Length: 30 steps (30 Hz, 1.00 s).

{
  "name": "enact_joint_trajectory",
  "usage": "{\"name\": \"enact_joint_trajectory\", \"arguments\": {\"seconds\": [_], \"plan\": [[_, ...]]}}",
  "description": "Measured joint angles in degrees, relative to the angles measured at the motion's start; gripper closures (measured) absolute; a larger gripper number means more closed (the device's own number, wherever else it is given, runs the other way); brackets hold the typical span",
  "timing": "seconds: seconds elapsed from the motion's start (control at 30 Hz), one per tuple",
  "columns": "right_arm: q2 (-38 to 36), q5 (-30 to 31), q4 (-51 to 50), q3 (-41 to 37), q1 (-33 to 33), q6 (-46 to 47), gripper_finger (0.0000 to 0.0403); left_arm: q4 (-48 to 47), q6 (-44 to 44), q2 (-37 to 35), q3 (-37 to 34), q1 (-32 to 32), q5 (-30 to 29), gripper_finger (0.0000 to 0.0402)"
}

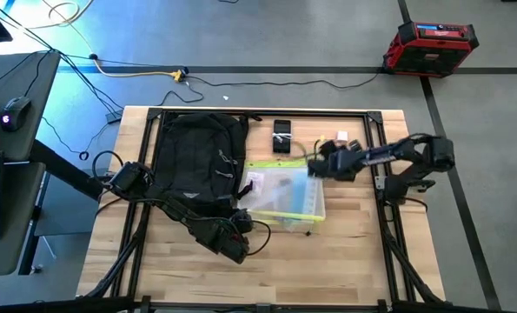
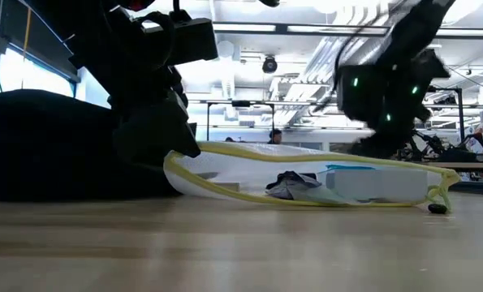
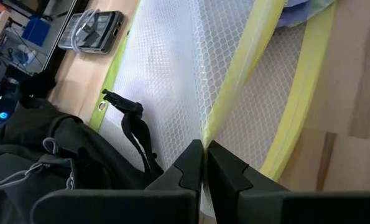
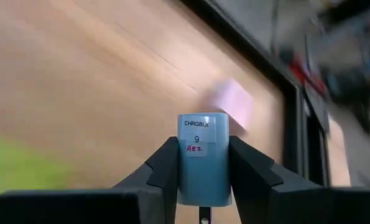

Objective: Unpack backpack
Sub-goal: Remove the blue charger adapter from the transparent zip bag, then remove the blue coffee pack from the zip bag

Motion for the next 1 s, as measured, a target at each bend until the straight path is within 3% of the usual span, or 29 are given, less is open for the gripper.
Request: {"name": "enact_joint_trajectory", "arguments": {"seconds": [0.17, 0.33, 0.43, 0.57, 0.67, 0.77, 0.9, 1.0], "plan": [[0.02, -5.51, -2.01, -3.57, -11.69, 0.28, 0.0312, 0.08, -0.26, 0.00, -0.02, 0.00, 0.00, 0.0402], [0.02, -0.97, 3.60, -4.53, -17.98, -2.57, 0.0310, 0.13, -0.26, 0.00, -0.02, 0.07, 0.00, 0.0402], [0.02, 1.26, 10.18, -4.53, -20.76, -7.97, 0.0257, 0.17, -0.26, 0.00, -0.02, 0.11, -0.02, 0.0402], [0.02, -2.25, 14.17, -4.47, -22.31, -14.94, 0.0173, 0.51, -0.27, 0.00, -0.02, 0.11, -0.02, 0.0402], [-0.62, -1.83, 11.47, -4.49, -21.23, -14.92, 0.0138, 0.99, -0.28, 0.00, -0.02, 0.09, -0.01, 0.0402], [-3.40, -2.28, 7.63, -4.49, -17.35, -12.34, 0.0128, 1.25, -0.31, 0.00, -0.02, 0.09, -0.02, 0.0402], [-8.94, -8.28, 7.36, -4.13, -6.38, -13.33, 0.0126, 1.36, -0.66, 0.00, -0.02, 0.09, -0.02, 0.0402], [-12.83, -17.84, 8.37, -2.69, 3.01, -9.94, 0.0128, 1.38, -1.37, 0.00, -0.02, 0.09, 0.02, 0.0402]]}}
